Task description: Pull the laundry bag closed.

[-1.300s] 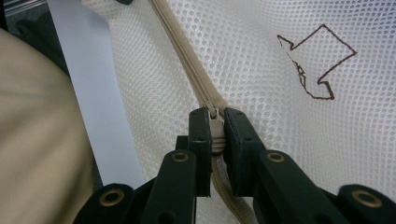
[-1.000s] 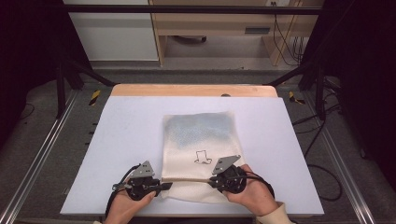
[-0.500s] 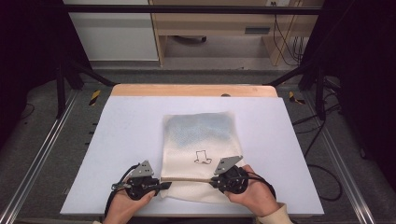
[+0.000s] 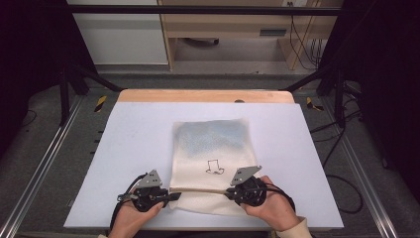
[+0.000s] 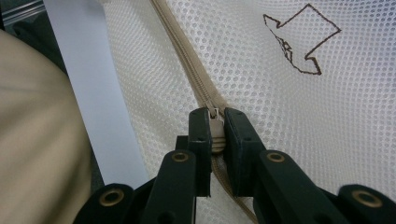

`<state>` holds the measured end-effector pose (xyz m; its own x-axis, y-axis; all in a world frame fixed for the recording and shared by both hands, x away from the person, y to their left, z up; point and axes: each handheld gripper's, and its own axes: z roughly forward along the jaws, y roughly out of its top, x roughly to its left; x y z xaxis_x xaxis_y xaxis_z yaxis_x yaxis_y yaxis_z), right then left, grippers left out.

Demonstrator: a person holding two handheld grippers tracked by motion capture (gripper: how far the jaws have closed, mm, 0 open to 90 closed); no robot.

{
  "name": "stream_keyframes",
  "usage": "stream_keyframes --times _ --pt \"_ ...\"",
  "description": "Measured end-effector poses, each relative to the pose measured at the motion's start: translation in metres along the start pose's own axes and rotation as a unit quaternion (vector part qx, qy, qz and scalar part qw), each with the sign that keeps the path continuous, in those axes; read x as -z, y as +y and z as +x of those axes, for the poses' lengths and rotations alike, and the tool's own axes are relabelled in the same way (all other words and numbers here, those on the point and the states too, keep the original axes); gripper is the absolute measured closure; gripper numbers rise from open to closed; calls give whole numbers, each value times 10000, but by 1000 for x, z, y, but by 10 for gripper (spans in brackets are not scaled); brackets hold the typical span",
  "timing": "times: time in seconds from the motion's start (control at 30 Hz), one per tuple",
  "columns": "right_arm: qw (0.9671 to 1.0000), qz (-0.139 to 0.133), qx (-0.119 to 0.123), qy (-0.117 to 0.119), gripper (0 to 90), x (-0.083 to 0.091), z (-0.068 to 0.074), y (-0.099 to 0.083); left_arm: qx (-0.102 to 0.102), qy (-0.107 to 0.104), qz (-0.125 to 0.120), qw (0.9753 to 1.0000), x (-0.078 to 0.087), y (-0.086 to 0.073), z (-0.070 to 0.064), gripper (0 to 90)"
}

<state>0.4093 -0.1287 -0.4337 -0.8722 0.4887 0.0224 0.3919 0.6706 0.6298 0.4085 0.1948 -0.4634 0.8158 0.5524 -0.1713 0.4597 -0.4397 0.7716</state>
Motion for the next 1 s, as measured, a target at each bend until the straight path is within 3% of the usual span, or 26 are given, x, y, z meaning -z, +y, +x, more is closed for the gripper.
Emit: stream_keyframes --times 1.0 --pt "9998 -51 -160 -134 819 14 -6 -13 71 33 -24 10000 5 0 5 818"
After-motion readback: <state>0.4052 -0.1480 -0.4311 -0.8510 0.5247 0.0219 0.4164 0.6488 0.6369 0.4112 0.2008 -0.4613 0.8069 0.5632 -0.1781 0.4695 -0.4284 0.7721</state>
